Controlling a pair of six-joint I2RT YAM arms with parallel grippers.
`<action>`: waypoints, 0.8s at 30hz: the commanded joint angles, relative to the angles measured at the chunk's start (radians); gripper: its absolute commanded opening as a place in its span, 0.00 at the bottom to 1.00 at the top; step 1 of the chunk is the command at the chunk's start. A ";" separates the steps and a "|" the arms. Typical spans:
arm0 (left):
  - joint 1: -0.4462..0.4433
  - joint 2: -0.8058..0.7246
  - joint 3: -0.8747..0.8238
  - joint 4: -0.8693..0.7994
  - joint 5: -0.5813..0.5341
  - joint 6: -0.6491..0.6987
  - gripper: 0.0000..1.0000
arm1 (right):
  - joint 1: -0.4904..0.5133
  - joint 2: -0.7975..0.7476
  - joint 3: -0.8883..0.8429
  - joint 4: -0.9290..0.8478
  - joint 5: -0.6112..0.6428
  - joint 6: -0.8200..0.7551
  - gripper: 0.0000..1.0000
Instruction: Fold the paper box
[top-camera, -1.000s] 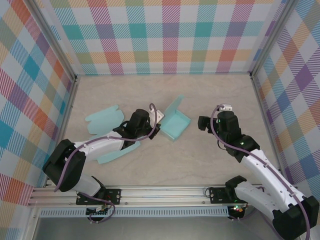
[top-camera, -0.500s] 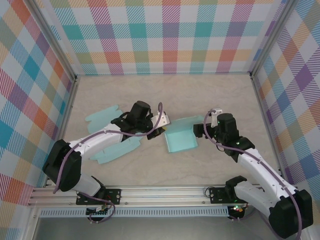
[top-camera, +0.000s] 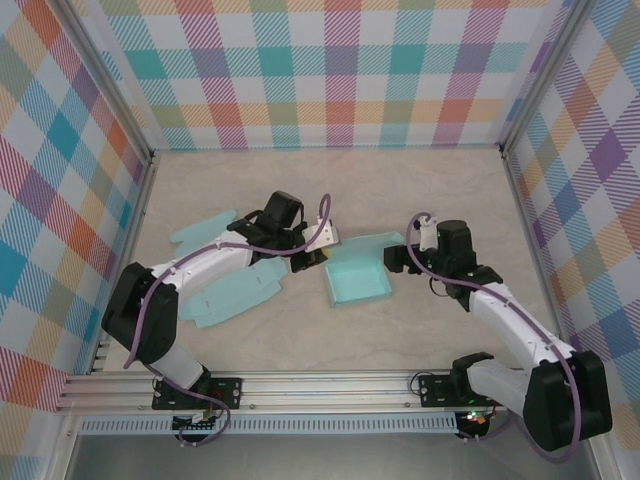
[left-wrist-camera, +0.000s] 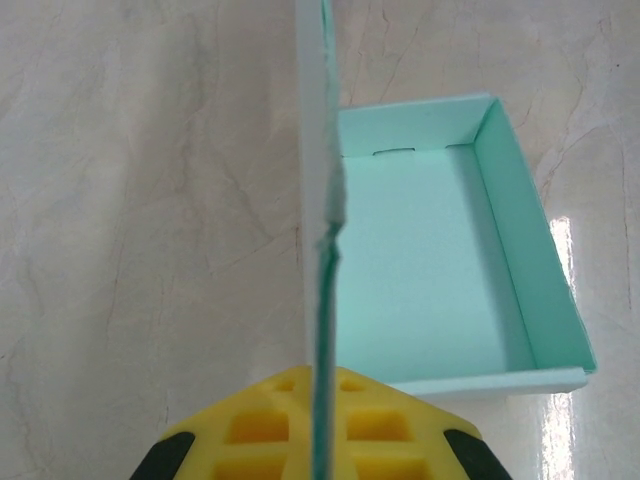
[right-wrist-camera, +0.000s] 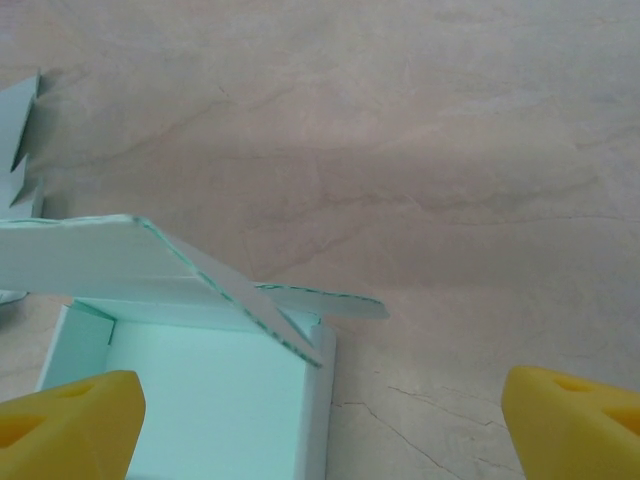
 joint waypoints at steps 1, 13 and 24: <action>0.006 0.021 0.042 -0.055 0.014 0.035 0.00 | -0.011 0.047 0.038 0.039 -0.019 -0.053 0.93; 0.006 0.033 0.072 -0.075 0.015 0.037 0.00 | -0.016 0.206 0.129 0.084 -0.103 -0.115 0.89; 0.006 0.046 0.086 -0.064 -0.003 0.004 0.00 | -0.016 0.253 0.170 0.063 -0.197 -0.097 0.60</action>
